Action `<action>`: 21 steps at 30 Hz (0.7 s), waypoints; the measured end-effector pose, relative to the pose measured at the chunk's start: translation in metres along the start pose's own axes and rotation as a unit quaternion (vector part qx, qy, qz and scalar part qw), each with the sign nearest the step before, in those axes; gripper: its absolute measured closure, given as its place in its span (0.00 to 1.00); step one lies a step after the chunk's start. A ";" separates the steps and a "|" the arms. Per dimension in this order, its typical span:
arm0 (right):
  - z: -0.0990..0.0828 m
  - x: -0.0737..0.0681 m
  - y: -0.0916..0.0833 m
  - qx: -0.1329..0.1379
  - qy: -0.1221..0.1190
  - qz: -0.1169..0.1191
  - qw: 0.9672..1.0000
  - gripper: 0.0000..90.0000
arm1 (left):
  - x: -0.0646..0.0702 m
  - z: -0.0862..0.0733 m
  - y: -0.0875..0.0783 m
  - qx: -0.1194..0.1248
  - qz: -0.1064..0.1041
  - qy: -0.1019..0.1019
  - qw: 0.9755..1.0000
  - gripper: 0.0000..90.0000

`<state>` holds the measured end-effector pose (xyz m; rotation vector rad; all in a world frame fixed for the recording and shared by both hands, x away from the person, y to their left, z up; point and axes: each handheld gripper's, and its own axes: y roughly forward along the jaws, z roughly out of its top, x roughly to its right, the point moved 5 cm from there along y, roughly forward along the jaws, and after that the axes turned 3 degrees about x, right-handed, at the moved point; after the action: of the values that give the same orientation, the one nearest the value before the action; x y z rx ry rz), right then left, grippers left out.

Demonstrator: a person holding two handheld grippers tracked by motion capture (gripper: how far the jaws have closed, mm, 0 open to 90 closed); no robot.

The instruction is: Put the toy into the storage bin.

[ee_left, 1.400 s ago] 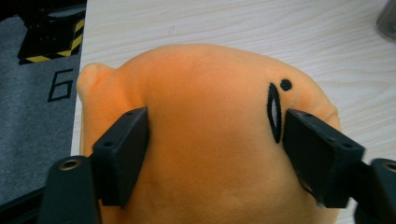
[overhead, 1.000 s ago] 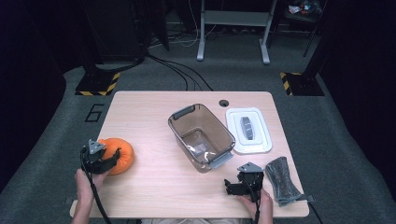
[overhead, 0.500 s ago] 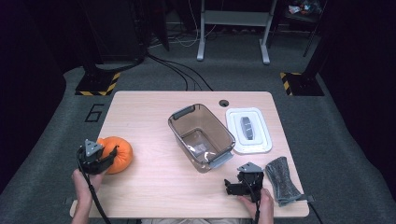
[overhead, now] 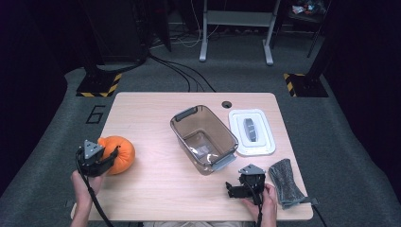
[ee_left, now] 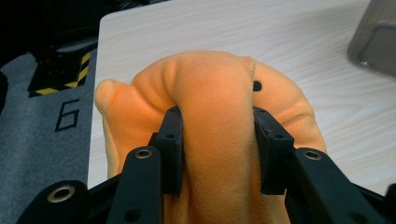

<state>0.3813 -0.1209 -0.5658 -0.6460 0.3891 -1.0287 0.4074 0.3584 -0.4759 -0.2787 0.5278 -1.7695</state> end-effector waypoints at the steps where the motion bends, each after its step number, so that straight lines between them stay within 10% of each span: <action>1: 0.000 0.000 0.000 0.000 0.000 0.000 1.000 0.00 | 0.001 0.002 -0.001 0.000 -0.002 0.002 1.000 0.67; 21: -0.002 0.004 -0.002 -0.002 0.013 -0.011 1.000 0.00 | 0.017 0.041 -0.005 0.036 -0.048 0.029 0.998 0.67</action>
<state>0.3809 -0.1253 -0.5659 -0.6433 0.4078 -1.0590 0.4171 0.3349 -0.4389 -0.2068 0.4985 -1.8903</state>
